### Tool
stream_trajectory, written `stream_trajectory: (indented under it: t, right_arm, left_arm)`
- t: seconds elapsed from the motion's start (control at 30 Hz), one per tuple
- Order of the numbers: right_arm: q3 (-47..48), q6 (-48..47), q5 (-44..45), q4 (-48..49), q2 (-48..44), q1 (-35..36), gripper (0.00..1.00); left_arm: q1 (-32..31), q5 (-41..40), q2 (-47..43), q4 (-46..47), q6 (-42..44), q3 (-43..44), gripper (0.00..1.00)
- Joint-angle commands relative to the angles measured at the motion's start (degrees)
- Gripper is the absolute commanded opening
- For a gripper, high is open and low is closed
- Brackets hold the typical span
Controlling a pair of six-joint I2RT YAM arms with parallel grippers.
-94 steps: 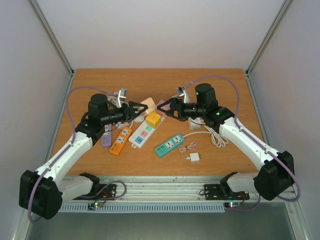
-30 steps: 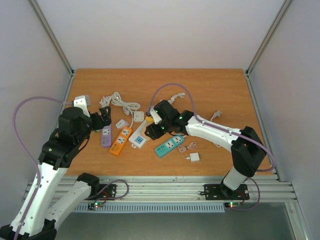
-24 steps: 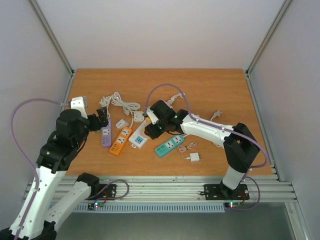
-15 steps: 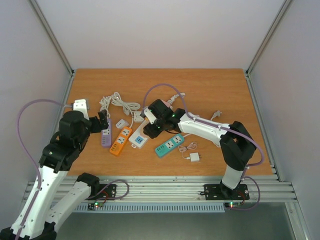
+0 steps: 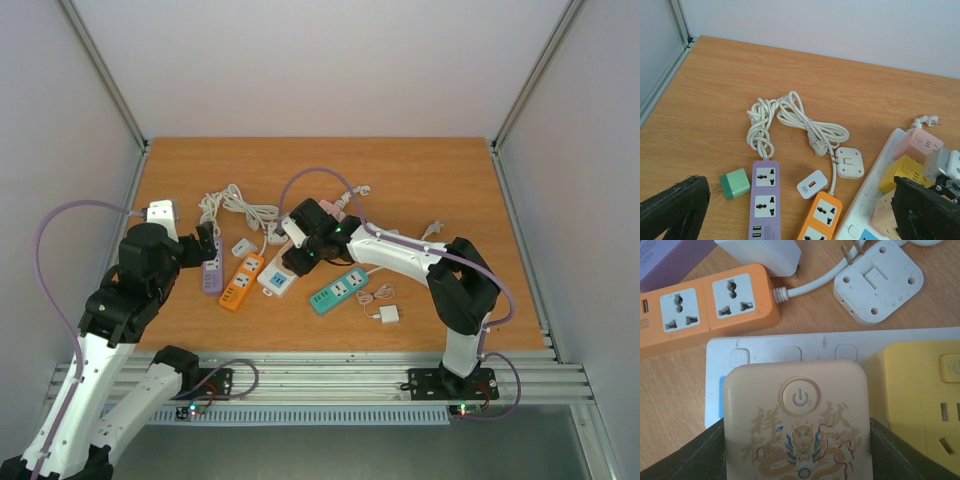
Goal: Insert the plug
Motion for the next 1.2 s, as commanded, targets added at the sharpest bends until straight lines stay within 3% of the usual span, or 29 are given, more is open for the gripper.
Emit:
stream_trajectory:
  t: [0.0, 0.23, 0.5, 0.8, 1.17]
  right_arm:
    - [1.5, -1.5, 3.2, -0.2, 0.9, 1.0, 0.39]
    - [1.6, -2.2, 5.1, -1.6, 1.9, 2.2, 0.39]
    - [3.1, 1.5, 14.2, -4.2, 3.7, 3.5, 0.39]
    - [2.3, 0.9, 10.6, -6.0, 2.1, 3.8, 0.38]
    - [2.4, 1.1, 14.1, -7.1, 0.8, 3.8, 0.38]
  left_arm:
    - [0.2, -0.7, -0.3, 2.3, 1.2, -0.6, 0.99]
    - [0.2, -0.6, -0.1, 2.3, 1.1, -0.6, 0.99]
    - [0.2, -0.8, 0.2, 2.2, 1.2, -0.6, 1.00]
    - [0.2, -0.7, 0.2, 2.2, 1.2, -0.6, 0.99]
    - [0.2, -0.9, 0.5, 2.0, 1.2, -0.6, 0.99]
